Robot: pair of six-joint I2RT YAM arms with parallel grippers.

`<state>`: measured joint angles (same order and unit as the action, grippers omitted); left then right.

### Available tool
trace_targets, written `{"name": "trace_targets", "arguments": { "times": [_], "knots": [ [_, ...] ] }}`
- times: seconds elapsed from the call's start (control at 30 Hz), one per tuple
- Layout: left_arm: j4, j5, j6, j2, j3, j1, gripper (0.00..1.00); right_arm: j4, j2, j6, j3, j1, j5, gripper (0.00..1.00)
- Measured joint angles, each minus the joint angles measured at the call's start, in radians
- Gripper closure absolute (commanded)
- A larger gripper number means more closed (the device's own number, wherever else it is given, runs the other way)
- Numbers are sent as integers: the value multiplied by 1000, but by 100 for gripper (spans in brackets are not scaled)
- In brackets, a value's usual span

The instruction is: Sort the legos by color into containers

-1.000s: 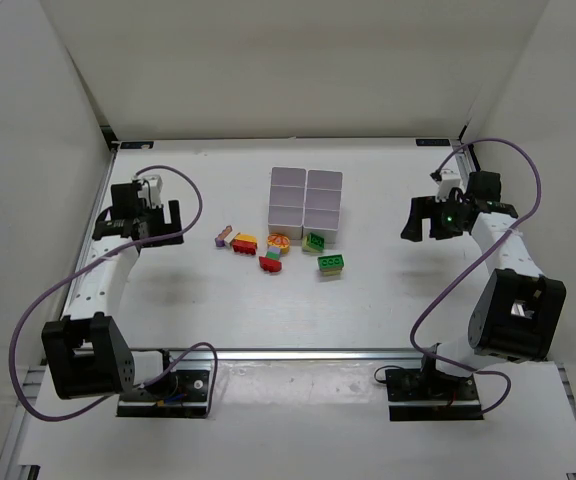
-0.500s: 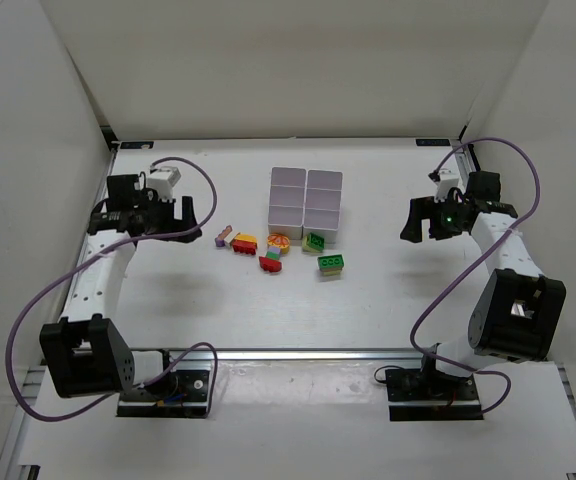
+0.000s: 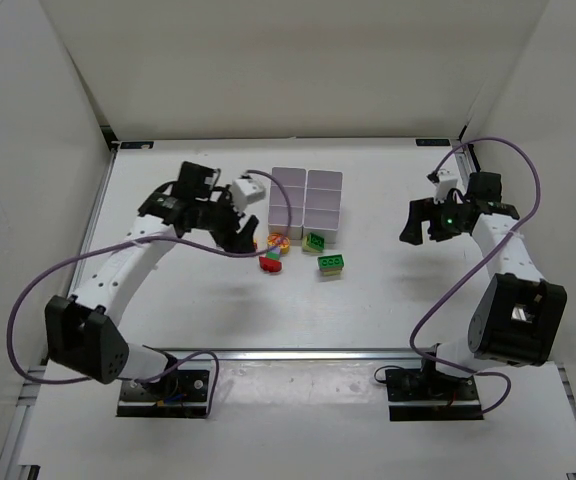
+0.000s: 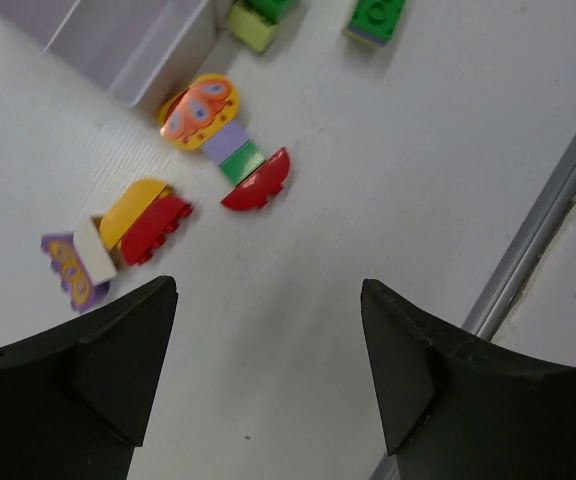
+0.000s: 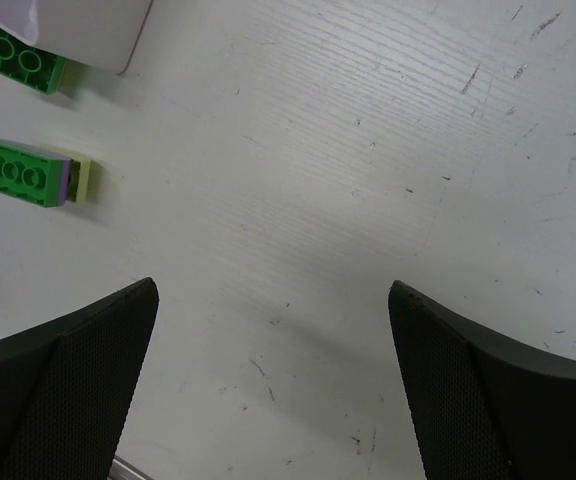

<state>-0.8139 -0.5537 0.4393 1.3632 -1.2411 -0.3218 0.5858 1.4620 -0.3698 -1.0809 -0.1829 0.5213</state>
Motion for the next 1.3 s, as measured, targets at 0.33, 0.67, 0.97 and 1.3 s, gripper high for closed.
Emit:
{"name": "trace_targets", "arguments": {
  "times": [0.33, 0.67, 0.97, 1.3],
  "knots": [
    [-26, 126, 119, 313, -224, -352, 18, 5, -46, -2, 32, 0, 6, 1],
    [-28, 77, 165, 525, -419, -421, 20, 8, -65, -5, 32, -32, 18, 1],
    [-32, 26, 169, 655, -515, -462, 23, 10, -65, 14, 32, -143, 32, 1],
    [-32, 9, 175, 743, -578, -472, 28, 17, -77, 14, 32, -164, 32, 1]
  ]
}}
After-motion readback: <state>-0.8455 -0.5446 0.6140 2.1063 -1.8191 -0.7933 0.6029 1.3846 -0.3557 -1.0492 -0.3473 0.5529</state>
